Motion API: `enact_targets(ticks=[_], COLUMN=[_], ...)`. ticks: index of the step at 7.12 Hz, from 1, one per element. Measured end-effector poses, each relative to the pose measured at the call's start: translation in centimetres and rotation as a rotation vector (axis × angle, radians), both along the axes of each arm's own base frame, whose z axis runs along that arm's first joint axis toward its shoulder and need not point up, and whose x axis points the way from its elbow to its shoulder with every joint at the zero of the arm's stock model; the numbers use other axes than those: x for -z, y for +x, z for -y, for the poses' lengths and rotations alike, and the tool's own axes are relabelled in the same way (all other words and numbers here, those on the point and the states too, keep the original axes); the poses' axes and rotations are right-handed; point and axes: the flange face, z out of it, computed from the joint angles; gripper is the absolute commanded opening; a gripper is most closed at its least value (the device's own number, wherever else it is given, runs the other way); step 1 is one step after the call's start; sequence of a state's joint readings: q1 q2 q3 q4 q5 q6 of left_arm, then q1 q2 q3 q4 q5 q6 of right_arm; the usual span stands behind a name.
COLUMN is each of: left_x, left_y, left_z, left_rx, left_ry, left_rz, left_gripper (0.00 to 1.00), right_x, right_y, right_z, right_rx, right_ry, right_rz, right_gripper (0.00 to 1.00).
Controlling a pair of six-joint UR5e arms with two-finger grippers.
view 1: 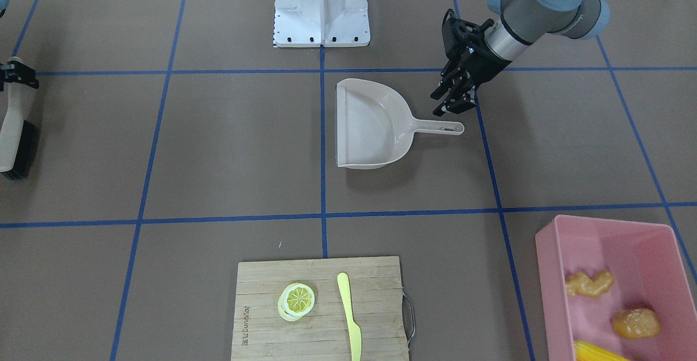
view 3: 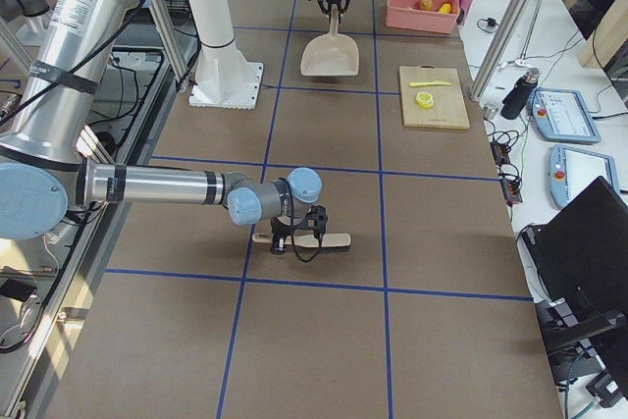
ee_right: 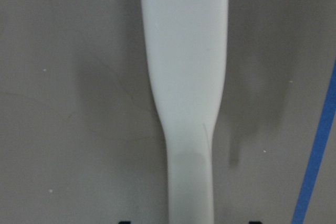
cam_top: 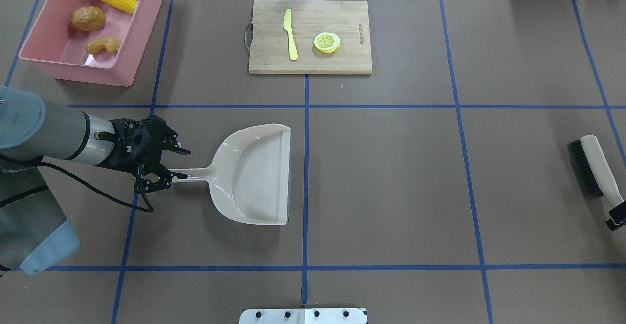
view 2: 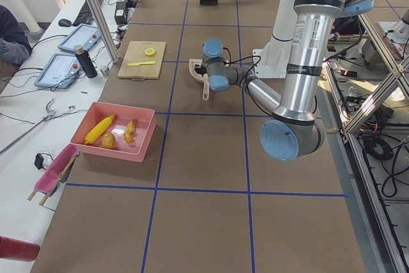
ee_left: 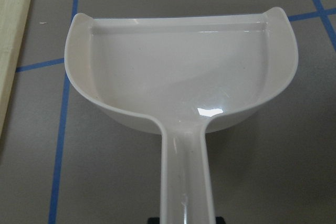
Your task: Sweep and dump trash into bin
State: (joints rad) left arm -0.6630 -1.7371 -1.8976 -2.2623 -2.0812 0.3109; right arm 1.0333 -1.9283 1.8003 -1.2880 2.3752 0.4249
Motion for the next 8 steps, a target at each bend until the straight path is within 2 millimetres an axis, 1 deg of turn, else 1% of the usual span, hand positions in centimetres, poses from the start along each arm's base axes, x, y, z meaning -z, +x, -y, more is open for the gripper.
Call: enact_targets(ticks=[1, 2, 3, 4, 5, 6, 7, 8], left_x=[0.1, 0.4, 0.5, -0.5, -2.6, -5.4, -9.1, -13.3], left_y=[0.1, -0.2, -1.2, -3.1, -6.2, -10.9, -16.5, -22.6], left_z=[-0.1, -0.1, -0.2, -0.1, 0.6, 2.1, 3.3, 3.7], left_rx=[0.022, 0.034, 0.049, 0.079, 0.133, 0.225, 0.333, 0.438], left_ry=[-0.018, -0.013, 0.002, 0.002, -0.022, -0.064, -0.136, -0.248], left_rz=[-0.002, -0.016, -0.037, -0.038, -0.013, 0.029, 0.093, 0.168], left_gripper=[0.99, 0.99, 0.99, 0.99, 0.99, 0.99, 0.99, 0.99], right_x=[0.3, 1.0, 1.8, 2.6, 3.4, 3.8, 3.8, 3.7], right_y=[-0.1, 0.1, 1.1, 2.9, 4.9, 6.9, 9.1, 11.1], right_z=[0.3, 0.9, 2.0, 3.3, 4.7, 5.8, 6.4, 6.8], right_rx=[-0.002, -0.016, -0.056, -0.118, -0.184, -0.248, -0.305, -0.353], right_ry=[0.018, 0.062, 0.131, 0.193, 0.226, 0.244, 0.25, 0.241], right_rz=[0.006, 0.016, 0.023, 0.023, 0.021, 0.013, 0.0, -0.01], right_gripper=[1.0, 1.0, 1.0, 1.0, 1.0, 1.0, 1.0, 1.0])
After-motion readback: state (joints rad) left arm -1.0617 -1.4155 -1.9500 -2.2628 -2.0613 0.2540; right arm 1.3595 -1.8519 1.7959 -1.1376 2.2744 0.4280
